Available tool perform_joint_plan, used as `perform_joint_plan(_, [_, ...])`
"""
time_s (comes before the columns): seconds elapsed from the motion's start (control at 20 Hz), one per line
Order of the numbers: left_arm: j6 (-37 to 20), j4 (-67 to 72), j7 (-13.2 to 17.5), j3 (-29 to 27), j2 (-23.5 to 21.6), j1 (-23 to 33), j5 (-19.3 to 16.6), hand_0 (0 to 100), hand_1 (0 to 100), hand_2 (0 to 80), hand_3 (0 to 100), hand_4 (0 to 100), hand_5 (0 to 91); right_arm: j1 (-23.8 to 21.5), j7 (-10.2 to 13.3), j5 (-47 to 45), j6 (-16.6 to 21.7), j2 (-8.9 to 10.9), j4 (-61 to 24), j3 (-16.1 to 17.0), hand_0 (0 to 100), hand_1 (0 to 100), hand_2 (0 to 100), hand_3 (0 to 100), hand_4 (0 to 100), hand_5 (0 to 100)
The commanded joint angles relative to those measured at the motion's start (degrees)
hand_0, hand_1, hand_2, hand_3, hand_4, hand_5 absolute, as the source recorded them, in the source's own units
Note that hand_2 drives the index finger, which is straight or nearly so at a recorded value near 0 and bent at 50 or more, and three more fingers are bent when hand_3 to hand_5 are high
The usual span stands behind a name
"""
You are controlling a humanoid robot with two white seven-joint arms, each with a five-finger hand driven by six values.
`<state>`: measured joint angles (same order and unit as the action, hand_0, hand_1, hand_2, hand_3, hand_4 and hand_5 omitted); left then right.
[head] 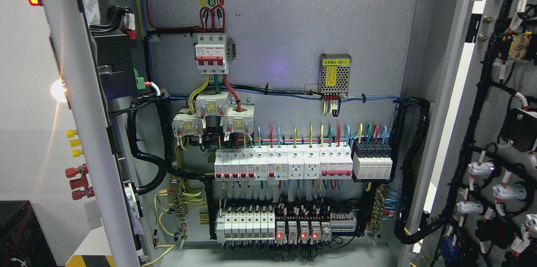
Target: Open door with both hands
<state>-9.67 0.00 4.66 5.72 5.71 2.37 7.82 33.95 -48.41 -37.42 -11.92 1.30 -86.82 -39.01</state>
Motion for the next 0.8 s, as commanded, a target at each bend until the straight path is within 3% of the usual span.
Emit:
perform_joint_plan(0.0, [0.0, -1.7, 0.0, 0.0, 0.0, 0.0, 0.0, 0, 0, 0.0, 0, 0, 0.0, 1.3, -0.2, 0.1, 0.1, -1.03, 2.5, -2.6, 19, 0, 0, 0, 0, 0])
perform_joint_plan(0.3, [0.0, -1.7, 0.0, 0.1, -0.1, 0.0, 0.0, 0, 0, 0.0, 0, 0, 0.0, 2.2, -0.2, 0.2, 0.1, -2.96, 4.8, -5.4, 19, 0, 0, 0, 0, 0])
perform_joint_plan(0.55, [0.0, -1.7, 0.0, 0.1, 0.0, 0.0, 0.0, 0, 0, 0.0, 0, 0, 0.0, 3.8, -0.2, 1.6, 0.1, -5.51, 6.8, -5.9, 19, 0, 0, 0, 0, 0])
perform_joint_plan(0.75, [0.0, -1.7, 0.0, 0.0, 0.0, 0.0, 0.0, 0, 0, 0.0, 0, 0, 0.0, 4.2, -0.2, 2.2, 0.1, -6.13, 7.8, -6.1, 19, 0, 0, 0, 0, 0])
